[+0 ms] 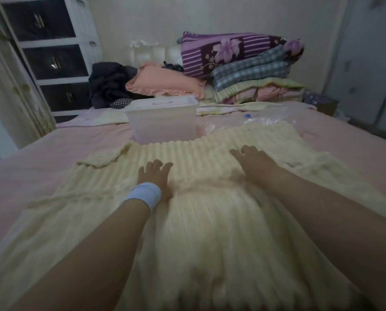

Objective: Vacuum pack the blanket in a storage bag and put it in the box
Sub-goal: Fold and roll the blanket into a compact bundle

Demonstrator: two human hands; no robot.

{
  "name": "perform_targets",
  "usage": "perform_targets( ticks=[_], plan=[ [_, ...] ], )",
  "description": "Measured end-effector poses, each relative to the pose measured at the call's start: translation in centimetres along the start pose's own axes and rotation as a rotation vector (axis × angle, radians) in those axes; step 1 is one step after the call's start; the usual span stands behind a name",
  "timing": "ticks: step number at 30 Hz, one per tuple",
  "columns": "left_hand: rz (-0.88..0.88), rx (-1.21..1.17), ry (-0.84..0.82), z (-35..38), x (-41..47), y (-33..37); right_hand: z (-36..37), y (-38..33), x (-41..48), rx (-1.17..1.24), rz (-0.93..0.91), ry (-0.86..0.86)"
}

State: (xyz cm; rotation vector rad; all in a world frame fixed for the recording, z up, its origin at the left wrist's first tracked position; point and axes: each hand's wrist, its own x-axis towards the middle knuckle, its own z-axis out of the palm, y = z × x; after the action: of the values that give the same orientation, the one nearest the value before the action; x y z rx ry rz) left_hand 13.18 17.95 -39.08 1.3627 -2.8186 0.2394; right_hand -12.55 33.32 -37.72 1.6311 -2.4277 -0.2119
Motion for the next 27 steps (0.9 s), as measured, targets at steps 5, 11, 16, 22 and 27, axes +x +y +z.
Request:
perform_targets(
  ticks=[5, 11, 16, 22, 27],
  plan=[
    [0.139, -0.105, 0.065, 0.3, -3.3, 3.2, 2.2, -2.3, -5.4, 0.126, -0.149, 0.121],
    [0.196, -0.162, -0.141, 0.1, -9.8, 6.2, 0.0, -7.0, -15.9, 0.495, -0.327, 0.200],
    [0.217, -0.288, -0.184, 0.2, -16.4, 5.3, 4.1, -10.3, -20.8, 0.071, -0.407, 0.008],
    [0.321, -0.045, 0.126, 5.0, -23.4, 4.4, 4.7, -11.0, -20.6, 0.135, -0.220, 0.113],
    [0.078, -0.183, 0.178, 3.5, -22.8, 3.4, -2.0, -8.7, -19.7, 0.311, -0.108, 0.065]
  ],
)
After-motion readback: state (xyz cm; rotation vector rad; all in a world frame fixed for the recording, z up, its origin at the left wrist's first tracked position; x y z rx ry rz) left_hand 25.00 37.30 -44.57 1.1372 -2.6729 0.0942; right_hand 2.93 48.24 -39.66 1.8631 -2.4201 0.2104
